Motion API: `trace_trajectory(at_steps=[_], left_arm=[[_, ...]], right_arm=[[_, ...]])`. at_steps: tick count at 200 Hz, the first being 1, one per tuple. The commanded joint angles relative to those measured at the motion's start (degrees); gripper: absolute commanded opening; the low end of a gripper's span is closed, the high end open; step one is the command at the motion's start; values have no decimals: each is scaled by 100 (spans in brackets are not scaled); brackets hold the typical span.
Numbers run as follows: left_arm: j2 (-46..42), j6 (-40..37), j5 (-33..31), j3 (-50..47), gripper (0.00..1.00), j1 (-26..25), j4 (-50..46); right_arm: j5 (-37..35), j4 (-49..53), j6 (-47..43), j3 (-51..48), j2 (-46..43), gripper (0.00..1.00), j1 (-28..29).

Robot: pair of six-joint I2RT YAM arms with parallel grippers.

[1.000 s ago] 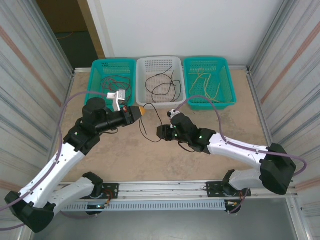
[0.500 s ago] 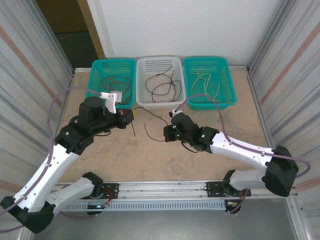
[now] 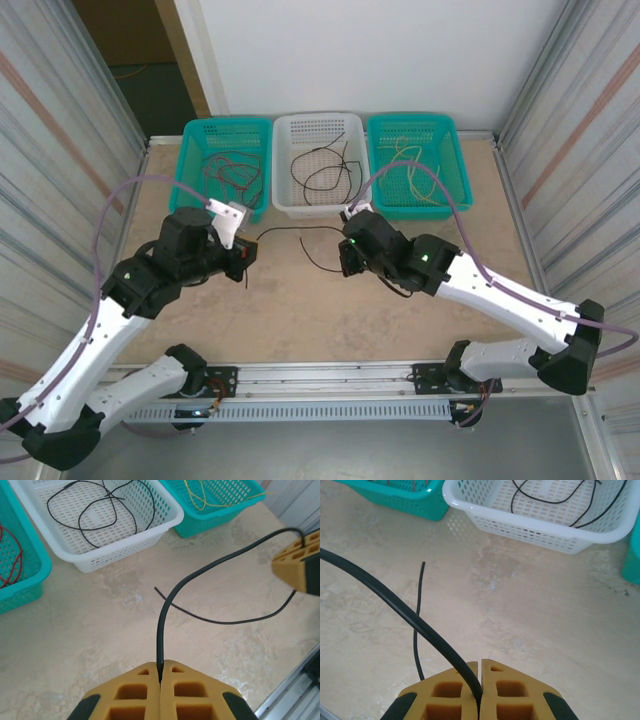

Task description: Untangle the cables

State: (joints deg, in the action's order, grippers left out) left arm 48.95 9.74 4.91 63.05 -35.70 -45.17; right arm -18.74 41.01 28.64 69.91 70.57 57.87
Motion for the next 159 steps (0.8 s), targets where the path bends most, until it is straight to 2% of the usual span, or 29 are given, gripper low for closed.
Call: trace_trajectory(at_steps=[1,10,19,29,43,68,89,103,142,159], left_arm=[[6,-156,-477,-107,28,-19,-137],[-24,-47,-633,-171,44,-13,-89],[-88,53,-683,-251,55,-17,-12],[-167,193,-702,-337,62,-17,85],[-299,474,-695,-494,67,-8,250],[-516,1135,-584,-822,70,-11,520],[-718,1768,69,-1295,70,-11,1189],[-802,2058,246,-1509,70,-13,1484],[-919,2175,56,-1699,70,-13,1571],[-909,2142,47,-1669,70,-7,1449]], right_arm=[[-441,611,-310,516,157,0,27],[-464,638,-385,716,213,0,-14],[-434,646,-460,935,267,0,-98],[-383,664,-532,1166,326,0,-247],[-143,624,-603,1453,408,0,-575],[480,447,-667,2040,664,0,-1233],[810,371,-669,2697,1073,0,-1694],[908,355,-637,3124,1459,0,-1967],[1524,309,-339,4233,2770,0,-2687],[1941,319,-174,4677,3412,6,-2965]])
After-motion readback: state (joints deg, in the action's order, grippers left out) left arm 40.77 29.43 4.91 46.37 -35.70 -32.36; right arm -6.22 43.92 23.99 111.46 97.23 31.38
